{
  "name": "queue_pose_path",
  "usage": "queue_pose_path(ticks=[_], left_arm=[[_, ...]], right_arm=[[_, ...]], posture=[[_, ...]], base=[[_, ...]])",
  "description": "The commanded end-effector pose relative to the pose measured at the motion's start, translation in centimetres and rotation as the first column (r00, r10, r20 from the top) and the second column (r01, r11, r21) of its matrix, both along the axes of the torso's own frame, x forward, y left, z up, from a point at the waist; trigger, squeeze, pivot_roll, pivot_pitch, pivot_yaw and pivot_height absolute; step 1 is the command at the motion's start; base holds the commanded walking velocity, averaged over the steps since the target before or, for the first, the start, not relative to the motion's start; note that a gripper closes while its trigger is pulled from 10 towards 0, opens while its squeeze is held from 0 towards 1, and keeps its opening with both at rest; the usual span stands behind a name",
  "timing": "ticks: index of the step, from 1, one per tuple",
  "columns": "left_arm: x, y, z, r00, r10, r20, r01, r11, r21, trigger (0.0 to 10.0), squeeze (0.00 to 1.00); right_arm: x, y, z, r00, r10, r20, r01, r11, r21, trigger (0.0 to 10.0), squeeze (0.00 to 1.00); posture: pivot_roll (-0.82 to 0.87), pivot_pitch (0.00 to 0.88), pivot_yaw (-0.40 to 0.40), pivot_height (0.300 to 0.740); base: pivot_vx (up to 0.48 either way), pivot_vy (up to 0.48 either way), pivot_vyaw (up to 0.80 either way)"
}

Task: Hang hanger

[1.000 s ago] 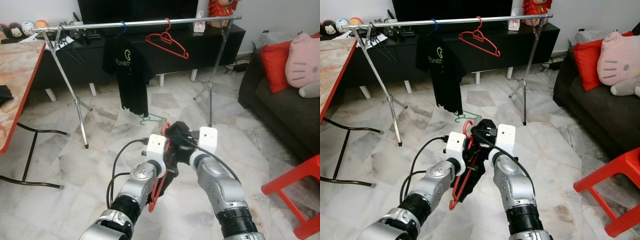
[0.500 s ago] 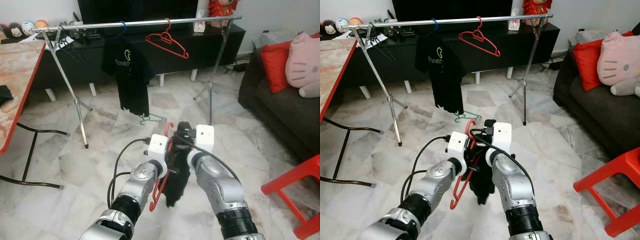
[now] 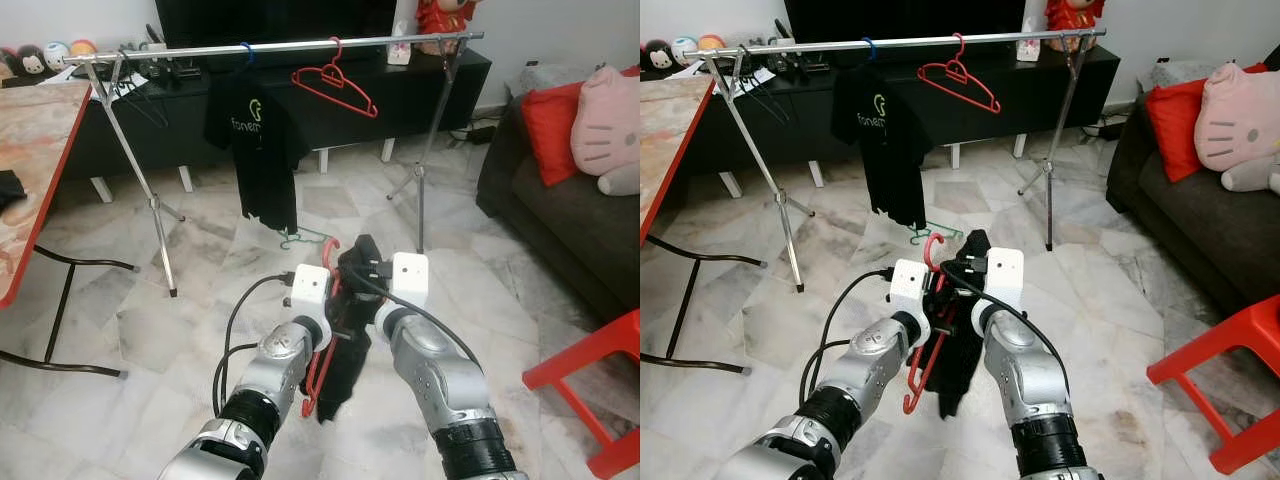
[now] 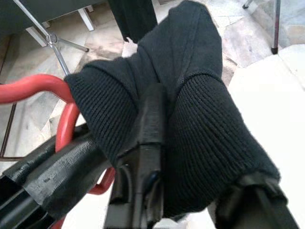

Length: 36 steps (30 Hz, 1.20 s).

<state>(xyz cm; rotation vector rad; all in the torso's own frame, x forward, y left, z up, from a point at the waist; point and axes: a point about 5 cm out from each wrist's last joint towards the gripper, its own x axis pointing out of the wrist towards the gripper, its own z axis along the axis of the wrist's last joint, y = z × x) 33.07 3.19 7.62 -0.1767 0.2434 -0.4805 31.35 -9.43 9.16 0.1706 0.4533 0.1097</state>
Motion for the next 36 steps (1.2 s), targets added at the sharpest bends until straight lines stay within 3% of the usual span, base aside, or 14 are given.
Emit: queue_pose_path(ticks=[1,8,18,31,36], left_arm=[[0.4,-2.8,2.8,0.996,-0.022,0.088,0.031,0.994,-0.108,10.0,0.0],[0.6,-2.3,3.5,0.992,0.024,0.125,-0.001,0.984,-0.178,10.0,0.0],[0.7,-2.2,3.6,0.991,0.037,0.131,-0.01,0.979,-0.202,10.0,0.0],[1.0,-1.4,3.7,0.988,0.07,0.135,-0.036,0.971,-0.237,10.0,0.0],[1.0,-1.0,3.8,0.987,0.042,0.156,-0.003,0.971,-0.24,10.0,0.0]], right_arm=[[-0.3,-0.1,0.0,1.0,0.001,-0.006,-0.001,1.0,-0.008,10.0,1.0],[-0.7,0.1,-0.2,1.0,0.018,-0.015,-0.018,1.0,-0.008,10.0,1.0],[-1.1,0.3,-0.4,0.998,0.061,-0.023,-0.061,0.998,-0.01,10.0,1.0],[-3.2,0.3,-2.2,0.977,0.199,-0.081,-0.209,0.969,-0.13,10.0,1.0],[-3.6,0.4,-1.4,0.966,0.258,-0.015,-0.258,0.96,-0.111,10.0,1.0]], posture=[[-0.08,0.0,-0.056,0.74],[-0.08,0.0,-0.058,0.74],[-0.08,0.0,-0.062,0.74],[-0.09,0.0,-0.064,0.74],[-0.09,0.0,-0.063,0.74]], base=[[0.0,0.0,0.0],[0.0,0.0,0.0],[0.0,0.0,0.0],[0.0,0.0,0.0],[0.0,0.0,0.0]])
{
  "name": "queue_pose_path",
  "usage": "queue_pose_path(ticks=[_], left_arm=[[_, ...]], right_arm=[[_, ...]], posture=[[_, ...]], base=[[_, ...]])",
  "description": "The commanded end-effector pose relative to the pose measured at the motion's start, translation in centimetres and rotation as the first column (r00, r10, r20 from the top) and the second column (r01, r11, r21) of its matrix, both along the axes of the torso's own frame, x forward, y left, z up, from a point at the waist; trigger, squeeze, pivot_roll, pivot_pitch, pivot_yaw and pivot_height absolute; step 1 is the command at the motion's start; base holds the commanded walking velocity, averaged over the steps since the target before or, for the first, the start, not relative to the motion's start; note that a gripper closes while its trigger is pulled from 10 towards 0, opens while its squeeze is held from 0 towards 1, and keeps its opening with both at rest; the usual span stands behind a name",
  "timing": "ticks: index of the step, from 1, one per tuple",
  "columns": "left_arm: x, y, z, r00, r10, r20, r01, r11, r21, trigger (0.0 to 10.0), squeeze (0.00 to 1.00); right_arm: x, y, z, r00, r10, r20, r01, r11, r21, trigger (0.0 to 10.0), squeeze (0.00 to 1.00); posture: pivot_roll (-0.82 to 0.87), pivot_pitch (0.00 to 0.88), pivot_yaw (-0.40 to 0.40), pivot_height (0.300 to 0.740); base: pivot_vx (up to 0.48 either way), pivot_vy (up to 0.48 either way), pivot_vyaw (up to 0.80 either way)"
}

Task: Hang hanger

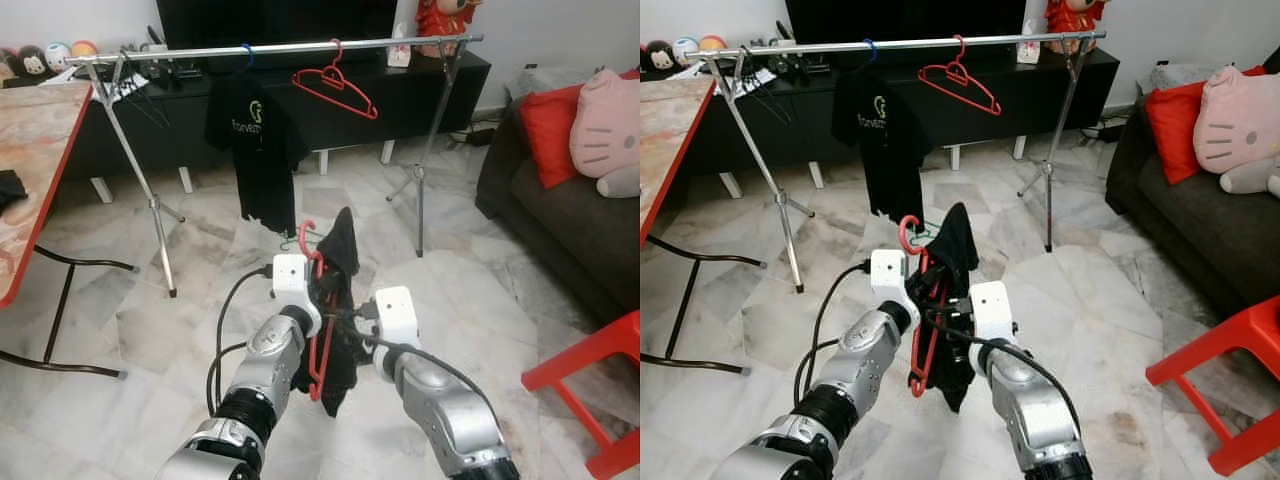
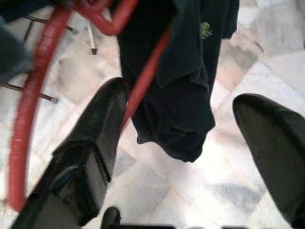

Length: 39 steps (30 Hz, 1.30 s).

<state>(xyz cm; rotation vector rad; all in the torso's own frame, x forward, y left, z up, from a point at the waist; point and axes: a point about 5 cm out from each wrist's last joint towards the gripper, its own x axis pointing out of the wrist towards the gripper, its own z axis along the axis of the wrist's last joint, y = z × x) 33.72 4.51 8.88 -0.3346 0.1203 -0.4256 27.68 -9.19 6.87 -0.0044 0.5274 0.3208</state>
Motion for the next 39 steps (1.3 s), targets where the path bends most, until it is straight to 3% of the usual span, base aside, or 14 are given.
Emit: queue_pose_path(ticks=[1,6,10,11,14,18,21,23,27,29,32,35,38,39], left_arm=[[0.3,-2.2,2.5,0.992,-0.069,0.102,0.075,0.995,-0.058,10.0,0.0],[-0.1,-2.0,2.5,0.977,-0.162,0.141,0.17,0.985,-0.043,10.0,0.0],[-0.9,-1.8,2.5,0.931,-0.317,0.182,0.319,0.948,0.017,10.0,0.0],[-1.1,-1.6,2.4,0.913,-0.365,0.183,0.361,0.931,0.057,10.0,0.0],[-1.2,-1.3,2.1,0.895,-0.409,0.177,0.396,0.912,0.101,10.0,0.0],[-2.1,-0.7,0.9,0.84,-0.528,0.124,0.491,0.838,0.24,10.0,0.0],[-2.7,-0.3,0.1,0.81,-0.578,0.095,0.535,0.797,0.28,10.0,0.0],[-3.6,-0.1,0.0,0.762,-0.638,0.107,0.582,0.748,0.319,10.0,0.0],[-4.3,0.0,0.0,0.717,-0.688,0.116,0.621,0.705,0.343,10.0,0.0],[-5.1,-0.1,-0.2,0.646,-0.755,0.114,0.679,0.637,0.365,10.0,0.0],[-5.4,-0.2,-0.2,0.62,-0.776,0.115,0.697,0.612,0.373,10.0,0.0],[-5.8,0.2,0.1,0.55,-0.828,0.108,0.75,0.546,0.373,10.0,0.0],[-6.0,0.6,0.1,0.519,-0.851,0.084,0.77,0.507,0.387,10.0,0.0],[-6.2,1.2,-0.1,0.48,-0.877,0.039,0.798,0.454,0.396,10.0,0.0]], right_arm=[[0.2,-0.2,1.1,0.998,0.007,0.064,-0.008,1.0,0.01,10.0,1.0],[0.7,-1.9,2.0,0.991,-0.028,0.128,0.028,1.0,-0.003,10.0,1.0],[2.0,-4.5,4.0,0.966,-0.066,0.249,0.075,0.997,-0.027,10.0,1.0],[2.3,-5.2,4.9,0.954,-0.027,0.3,0.045,0.997,-0.056,10.0,0.0],[2.6,-5.8,5.6,0.942,0.006,0.336,0.023,0.996,-0.083,10.0,0.0],[3.1,-6.8,7.9,0.906,0.095,0.413,-0.058,0.993,-0.101,10.0,0.0],[2.9,-7.0,9.3,0.875,0.19,0.446,-0.161,0.982,-0.104,10.0,0.0],[2.3,-7.9,10.8,0.821,0.301,0.485,-0.289,0.952,-0.102,10.0,0.0],[2.1,-9.1,11.4,0.798,0.36,0.484,-0.349,0.93,-0.118,10.0,0.0],[1.7,-9.7,11.8,0.77,0.443,0.458,-0.429,0.892,-0.142,10.0,0.0],[1.6,-10.0,11.8,0.762,0.48,0.435,-0.465,0.873,-0.147,10.0,0.0],[0.3,-10.8,10.4,0.682,0.665,0.305,-0.644,0.743,-0.179,10.0,0.0],[0.2,-11.4,9.7,0.667,0.705,0.241,-0.68,0.708,-0.189,10.0,0.0],[-0.1,-12.1,9.1,0.641,0.746,0.18,-0.724,0.666,-0.181,10.0,0.0]], posture=[[-0.1,0.0,-0.062,0.74],[-0.1,0.0,-0.059,0.74],[-0.11,0.0,-0.055,0.74],[-0.11,0.0,-0.055,0.74],[-0.12,0.0,-0.051,0.74],[-0.12,0.0,-0.049,0.74],[-0.13,0.0,-0.047,0.74],[-0.13,0.0,-0.048,0.74],[-0.12,0.0,-0.05,0.74],[-0.13,0.0,-0.054,0.74],[-0.13,0.0,-0.057,0.74],[-0.14,0.0,-0.058,0.74],[-0.13,0.0,-0.059,0.74],[-0.13,0.0,-0.063,0.74]], base=[[0.0,0.0,0.0],[0.0,0.0,0.0],[0.0,0.0,0.0],[0.0,0.0,0.0],[0.0,0.0,0.0],[0.0,0.0,0.0],[0.0,0.0,0.0],[0.0,0.0,0.0],[0.0,0.0,0.0],[0.0,0.0,0.0],[0.0,0.0,0.0],[0.0,0.0,0.0],[0.0,0.0,0.0],[0.0,0.0,0.0]])
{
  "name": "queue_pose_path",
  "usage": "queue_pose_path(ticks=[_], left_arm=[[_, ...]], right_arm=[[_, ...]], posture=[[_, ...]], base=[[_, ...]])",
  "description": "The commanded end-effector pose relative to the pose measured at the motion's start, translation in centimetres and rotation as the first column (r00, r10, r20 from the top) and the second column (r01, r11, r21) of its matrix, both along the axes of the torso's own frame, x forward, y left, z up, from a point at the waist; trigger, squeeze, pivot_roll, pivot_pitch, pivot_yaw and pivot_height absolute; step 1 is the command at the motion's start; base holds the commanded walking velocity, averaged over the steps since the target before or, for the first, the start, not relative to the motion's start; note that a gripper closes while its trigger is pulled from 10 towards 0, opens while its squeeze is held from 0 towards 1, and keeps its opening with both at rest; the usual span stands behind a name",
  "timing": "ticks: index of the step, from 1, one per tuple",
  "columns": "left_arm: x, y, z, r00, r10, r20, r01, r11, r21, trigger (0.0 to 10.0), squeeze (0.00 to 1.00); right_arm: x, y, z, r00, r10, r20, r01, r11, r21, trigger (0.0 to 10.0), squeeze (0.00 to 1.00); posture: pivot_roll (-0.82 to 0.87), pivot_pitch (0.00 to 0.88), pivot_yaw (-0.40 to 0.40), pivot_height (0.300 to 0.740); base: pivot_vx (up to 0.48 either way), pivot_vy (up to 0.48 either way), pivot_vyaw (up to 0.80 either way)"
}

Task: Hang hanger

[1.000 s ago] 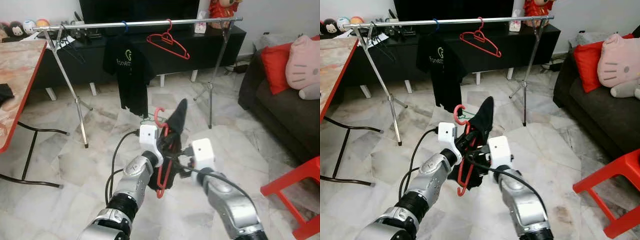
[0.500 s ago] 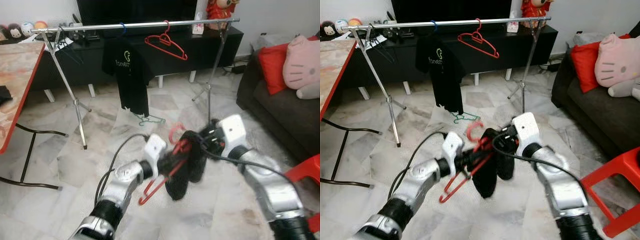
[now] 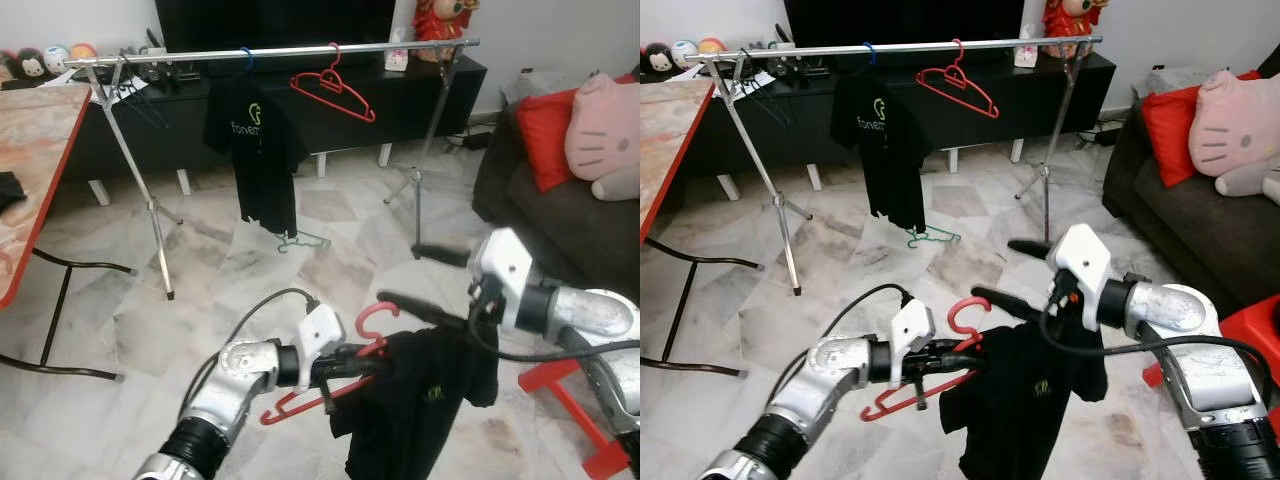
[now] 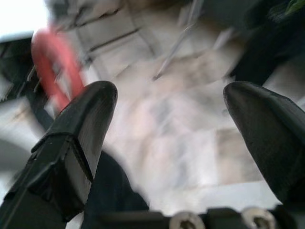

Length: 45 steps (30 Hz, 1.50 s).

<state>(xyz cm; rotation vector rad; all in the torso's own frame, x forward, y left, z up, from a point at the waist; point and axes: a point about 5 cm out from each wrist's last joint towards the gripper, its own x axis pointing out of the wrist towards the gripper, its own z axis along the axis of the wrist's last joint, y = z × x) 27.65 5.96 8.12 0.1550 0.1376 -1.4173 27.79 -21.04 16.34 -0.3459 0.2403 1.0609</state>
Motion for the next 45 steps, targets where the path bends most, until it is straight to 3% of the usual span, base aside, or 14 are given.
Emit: queue_pose_path(ticks=[1,13,25,45], left_arm=[[-0.3,0.3,0.5,0.997,-0.075,0.002,0.075,0.997,0.018,10.0,0.0],[-0.7,1.7,0.0,0.989,-0.144,-0.038,0.148,0.983,0.105,10.0,0.0],[-0.9,0.8,0.4,0.977,-0.205,-0.061,0.211,0.972,0.106,10.0,0.0],[-0.7,0.4,0.8,0.979,-0.199,-0.044,0.203,0.974,0.103,10.0,0.0]], right_arm=[[-0.3,-0.8,-0.6,0.996,0.064,-0.057,-0.066,0.997,-0.044,10.0,0.0],[-0.6,-1.3,-2.1,0.969,0.181,-0.167,-0.195,0.978,-0.072,10.0,0.0],[-1.3,0.9,-5.2,0.913,0.314,-0.26,-0.345,0.935,-0.082,10.0,0.0],[-1.2,1.1,-7.6,0.903,0.323,-0.284,-0.386,0.899,-0.206,10.0,0.0]], posture=[[-0.13,0.0,-0.063,0.74],[-0.12,0.0,-0.065,0.74],[-0.1,0.0,-0.1,0.74],[-0.1,0.0,-0.099,0.74]], base=[[0.0,0.0,0.0],[0.0,0.0,0.0],[0.0,0.0,0.0],[0.0,0.0,0.0]])
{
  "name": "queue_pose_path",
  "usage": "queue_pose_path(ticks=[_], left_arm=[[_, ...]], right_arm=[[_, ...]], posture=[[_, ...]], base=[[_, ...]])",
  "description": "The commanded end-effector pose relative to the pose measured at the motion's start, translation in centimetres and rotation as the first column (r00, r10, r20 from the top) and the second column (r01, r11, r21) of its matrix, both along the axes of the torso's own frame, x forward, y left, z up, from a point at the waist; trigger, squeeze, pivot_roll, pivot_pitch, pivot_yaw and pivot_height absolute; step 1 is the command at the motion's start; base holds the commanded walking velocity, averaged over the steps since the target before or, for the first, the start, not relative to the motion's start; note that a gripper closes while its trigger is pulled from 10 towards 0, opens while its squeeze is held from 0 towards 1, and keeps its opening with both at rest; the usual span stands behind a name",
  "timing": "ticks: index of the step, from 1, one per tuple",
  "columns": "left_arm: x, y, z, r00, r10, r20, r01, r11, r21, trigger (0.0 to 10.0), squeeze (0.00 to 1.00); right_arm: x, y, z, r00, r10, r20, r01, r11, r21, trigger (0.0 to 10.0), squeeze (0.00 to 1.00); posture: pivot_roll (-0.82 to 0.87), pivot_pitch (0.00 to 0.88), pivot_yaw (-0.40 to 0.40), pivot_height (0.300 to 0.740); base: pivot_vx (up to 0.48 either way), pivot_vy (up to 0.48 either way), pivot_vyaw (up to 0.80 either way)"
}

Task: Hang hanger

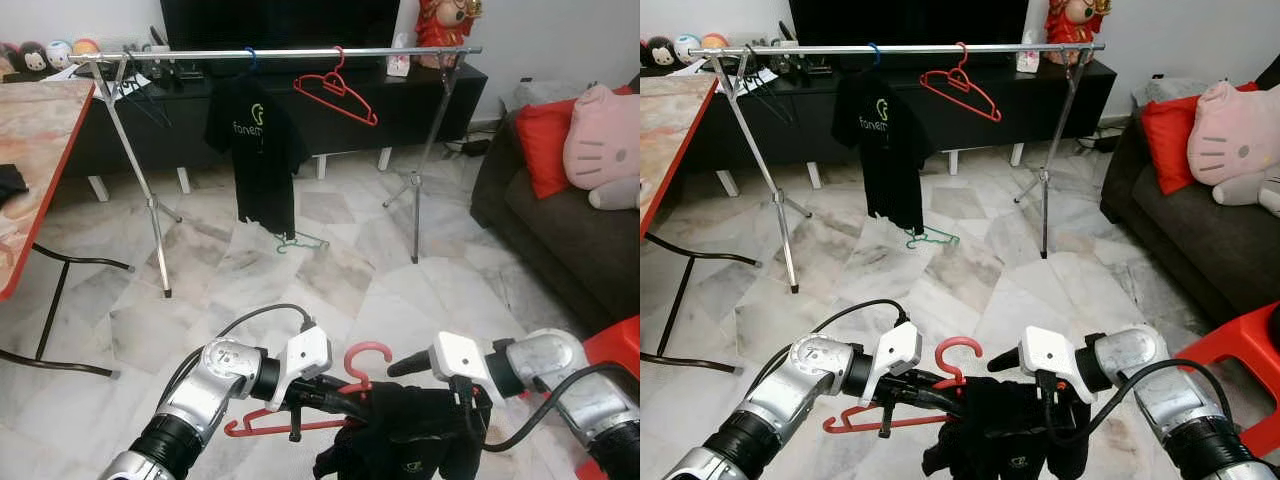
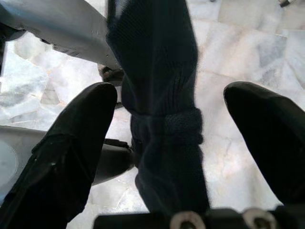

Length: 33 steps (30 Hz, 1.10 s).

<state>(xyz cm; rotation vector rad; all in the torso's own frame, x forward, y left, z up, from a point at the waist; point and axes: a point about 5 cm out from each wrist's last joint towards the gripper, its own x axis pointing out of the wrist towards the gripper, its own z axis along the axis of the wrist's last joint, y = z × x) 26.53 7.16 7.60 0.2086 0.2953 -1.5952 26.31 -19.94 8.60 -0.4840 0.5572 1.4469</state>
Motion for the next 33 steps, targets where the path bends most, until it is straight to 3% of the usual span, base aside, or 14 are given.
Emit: queue_pose_path(ticks=[1,2,33], left_arm=[[0.41,-0.77,1.33,0.998,-0.025,0.057,0.026,0.999,-0.022,10.0,0.0],[0.41,-0.77,1.34,0.998,-0.023,0.057,0.024,0.999,-0.023,10.0,0.0],[0.41,-0.68,1.32,0.997,-0.04,0.067,0.041,0.999,-0.004,10.0,0.0]], right_arm=[[0.34,-0.01,-0.06,1.0,0.0,0.019,0.0,1.0,-0.02,1.0,0.0],[0.36,0.04,-0.29,1.0,-0.002,0.018,0.002,1.0,-0.023,0.0,0.0],[0.32,0.89,-0.79,1.0,0.021,0.018,-0.021,1.0,0.005,0.0,0.0]], posture=[[-0.09,0.0,-0.098,0.74],[-0.09,0.0,-0.098,0.74],[-0.1,0.0,-0.079,0.74]], base=[[0.0,0.0,0.0],[0.0,0.0,0.0],[0.0,0.0,0.0]])
